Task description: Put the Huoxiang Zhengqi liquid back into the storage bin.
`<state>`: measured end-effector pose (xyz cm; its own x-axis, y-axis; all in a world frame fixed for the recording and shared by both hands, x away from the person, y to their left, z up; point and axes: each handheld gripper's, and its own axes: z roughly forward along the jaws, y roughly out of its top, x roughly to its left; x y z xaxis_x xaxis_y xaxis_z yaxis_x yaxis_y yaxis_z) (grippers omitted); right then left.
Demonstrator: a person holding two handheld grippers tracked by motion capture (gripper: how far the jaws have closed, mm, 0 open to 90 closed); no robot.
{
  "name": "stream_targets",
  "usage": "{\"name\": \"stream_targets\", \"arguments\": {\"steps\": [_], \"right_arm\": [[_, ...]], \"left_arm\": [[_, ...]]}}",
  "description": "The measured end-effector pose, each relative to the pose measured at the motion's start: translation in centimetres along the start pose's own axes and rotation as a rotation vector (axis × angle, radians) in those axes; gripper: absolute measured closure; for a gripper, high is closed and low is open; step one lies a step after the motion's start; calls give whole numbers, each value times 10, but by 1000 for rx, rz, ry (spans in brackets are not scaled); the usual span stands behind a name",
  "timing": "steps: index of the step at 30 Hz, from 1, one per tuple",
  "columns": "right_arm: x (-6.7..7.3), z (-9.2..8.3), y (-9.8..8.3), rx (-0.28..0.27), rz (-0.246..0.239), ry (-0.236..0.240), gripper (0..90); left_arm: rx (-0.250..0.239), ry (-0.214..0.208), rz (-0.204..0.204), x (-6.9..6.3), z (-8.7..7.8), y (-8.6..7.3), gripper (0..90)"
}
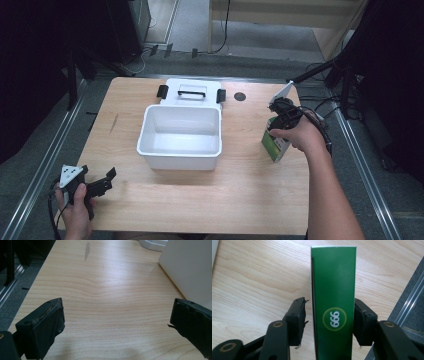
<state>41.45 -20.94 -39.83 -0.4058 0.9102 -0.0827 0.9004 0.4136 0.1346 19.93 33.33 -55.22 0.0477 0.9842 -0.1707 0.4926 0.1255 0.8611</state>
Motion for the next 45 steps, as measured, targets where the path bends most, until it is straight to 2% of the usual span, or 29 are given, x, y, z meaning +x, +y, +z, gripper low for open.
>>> {"name": "stream_targets", "arguments": {"steps": [5,11,17,26,32,35,38,41,45], "right_arm": [[0,1,2,-5,-13,-9,624],[6,0,1,-16,-100,-36,646],[12,-9,-1,-60,-247,-59,647],[27,-33,-2,-140,-423,-32,648],[41,-47,-2,-142,-555,-5,649],[47,-54,-1,-140,-595,20,650],[52,-61,0,-135,-626,25,650],[56,-68,2,-129,-624,36,650],[62,-80,4,-136,-666,42,650]], "left_arm": [[0,-2,0,0,0,0,3],[1,-2,2,0,0,0,3],[0,-3,2,0,0,0,3],[0,-3,1,0,0,0,3],[-2,-3,0,0,0,0,3],[0,-3,0,0,0,0,3],[0,-5,-1,0,0,0,3],[0,-5,-1,0,0,0,3],[0,-6,-1,0,0,0,3]]}}
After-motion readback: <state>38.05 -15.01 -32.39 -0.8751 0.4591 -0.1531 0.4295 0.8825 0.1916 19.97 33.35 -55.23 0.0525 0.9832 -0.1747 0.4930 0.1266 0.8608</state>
